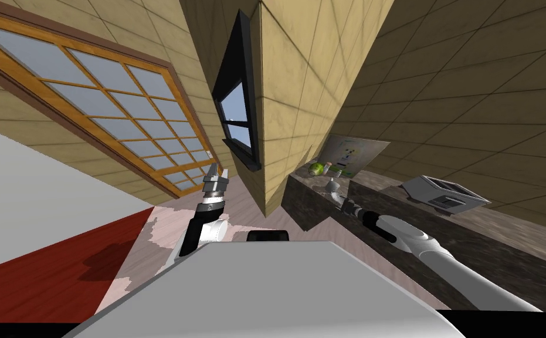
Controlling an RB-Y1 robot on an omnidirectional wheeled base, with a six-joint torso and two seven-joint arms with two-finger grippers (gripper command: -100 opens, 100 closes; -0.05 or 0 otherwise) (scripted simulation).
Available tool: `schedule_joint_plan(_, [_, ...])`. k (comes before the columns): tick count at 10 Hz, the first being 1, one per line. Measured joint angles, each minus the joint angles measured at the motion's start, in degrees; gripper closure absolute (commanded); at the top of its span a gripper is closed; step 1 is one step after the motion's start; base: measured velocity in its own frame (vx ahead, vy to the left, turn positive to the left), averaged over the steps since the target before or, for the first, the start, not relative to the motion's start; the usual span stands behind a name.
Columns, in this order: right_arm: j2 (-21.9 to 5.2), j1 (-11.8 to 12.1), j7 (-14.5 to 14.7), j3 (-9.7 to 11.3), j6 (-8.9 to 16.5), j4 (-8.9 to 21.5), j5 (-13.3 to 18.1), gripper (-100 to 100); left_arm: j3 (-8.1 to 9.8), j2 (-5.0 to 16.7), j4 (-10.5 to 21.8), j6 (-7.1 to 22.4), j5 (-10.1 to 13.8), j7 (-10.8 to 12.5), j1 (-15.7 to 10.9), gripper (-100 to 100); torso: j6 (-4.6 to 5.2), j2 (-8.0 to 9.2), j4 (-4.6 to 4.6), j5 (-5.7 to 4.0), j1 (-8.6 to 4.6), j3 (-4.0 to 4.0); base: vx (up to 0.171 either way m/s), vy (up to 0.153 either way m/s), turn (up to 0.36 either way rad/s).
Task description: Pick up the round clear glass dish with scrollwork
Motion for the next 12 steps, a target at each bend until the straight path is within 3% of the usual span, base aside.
schedule_joint_plan(1, [0.00, 0.01, -0.02, 0.00, 0.00, -0.02, -0.01, -100, 0.00, 0.00, 0.00, 0.00, 0.00, 0.00, 0.00, 0, 0.00, 0.07, 0.02, 0.01, 0.02, 0.04, -0.107, -0.060, 0.302])
schedule_joint_plan(4, [-2.21, -2.55, -3.72, 4.97, 4.15, 1.30, -3.92, -100, 0.00, 0.01, 0.01, 0.01, 0.00, 0.00, -0.04, 0, -0.06, 0.79, 0.18, -0.06, -0.35, 0.45, -0.177, -0.094, 0.337])
schedule_joint_plan(8, [-3.79, -6.00, -7.20, 11.87, 8.61, 3.53, -7.27, -100, 0.00, 0.01, 0.01, 0.00, 0.00, 0.00, -0.02, 0, 0.02, 0.52, 0.12, -0.06, -0.26, 0.31, -0.090, -0.051, 0.149])
schedule_joint_plan(11, [-5.25, -8.14, -9.92, 17.45, 12.06, 4.75, -9.82, -100, 0.00, 0.01, 0.01, 0.01, 0.00, 0.00, -0.02, 0, -0.07, 0.44, 0.11, -0.11, -0.28, 0.26, -0.170, -0.047, 0.330])
schedule_joint_plan(12, [-5.51, -9.04, -10.65, 18.15, 12.97, 6.08, -11.34, -100, 0.00, 0.00, 0.01, 0.01, 0.00, 0.00, -0.04, 0, -0.11, 0.75, 0.17, -0.11, -0.30, 0.42, -0.202, -0.050, 0.239])
